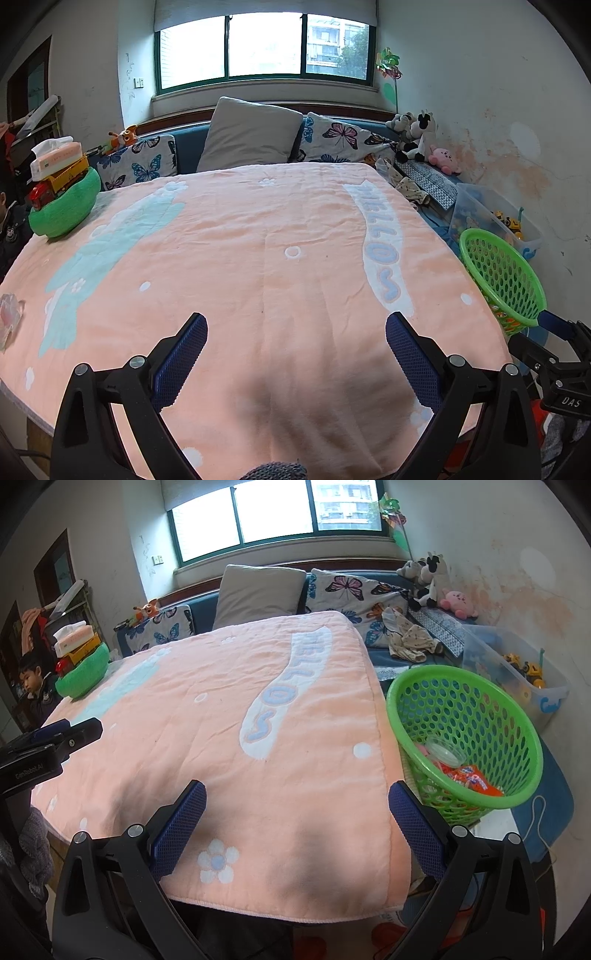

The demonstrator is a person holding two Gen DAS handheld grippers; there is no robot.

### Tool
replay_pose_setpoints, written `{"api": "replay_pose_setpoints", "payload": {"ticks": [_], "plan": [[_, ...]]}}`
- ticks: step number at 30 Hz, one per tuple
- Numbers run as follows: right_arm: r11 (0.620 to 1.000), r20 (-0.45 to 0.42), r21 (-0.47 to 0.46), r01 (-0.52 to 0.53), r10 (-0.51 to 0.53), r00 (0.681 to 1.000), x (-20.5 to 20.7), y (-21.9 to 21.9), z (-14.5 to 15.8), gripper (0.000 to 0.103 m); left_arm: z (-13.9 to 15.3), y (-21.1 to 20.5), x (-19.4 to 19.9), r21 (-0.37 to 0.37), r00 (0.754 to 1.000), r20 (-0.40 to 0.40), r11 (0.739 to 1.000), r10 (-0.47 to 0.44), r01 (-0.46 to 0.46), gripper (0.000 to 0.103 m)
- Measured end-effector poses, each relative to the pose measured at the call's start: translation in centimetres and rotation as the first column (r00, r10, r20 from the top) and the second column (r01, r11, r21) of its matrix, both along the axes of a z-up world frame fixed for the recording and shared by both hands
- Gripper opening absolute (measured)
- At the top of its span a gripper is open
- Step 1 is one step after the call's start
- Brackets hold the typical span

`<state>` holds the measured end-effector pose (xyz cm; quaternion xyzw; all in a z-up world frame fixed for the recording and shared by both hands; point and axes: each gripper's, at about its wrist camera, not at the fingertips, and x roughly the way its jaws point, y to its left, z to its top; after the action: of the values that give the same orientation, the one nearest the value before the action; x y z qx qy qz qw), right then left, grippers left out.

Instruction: Collect trash

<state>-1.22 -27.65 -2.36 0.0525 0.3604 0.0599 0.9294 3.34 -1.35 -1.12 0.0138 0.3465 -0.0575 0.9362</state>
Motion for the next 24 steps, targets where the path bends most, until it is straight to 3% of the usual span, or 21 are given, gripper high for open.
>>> {"api": "replay_pose_setpoints", "payload": {"ticks": [24], "plan": [[1.000,0.002,-0.007,0.009,-0.009,1.000,-0.09,-0.21,0.05,0.098,-0.32,0.12,-0.28,0.018,1.000,0.008,1.000,0.012,-0.012,0.094]]}}
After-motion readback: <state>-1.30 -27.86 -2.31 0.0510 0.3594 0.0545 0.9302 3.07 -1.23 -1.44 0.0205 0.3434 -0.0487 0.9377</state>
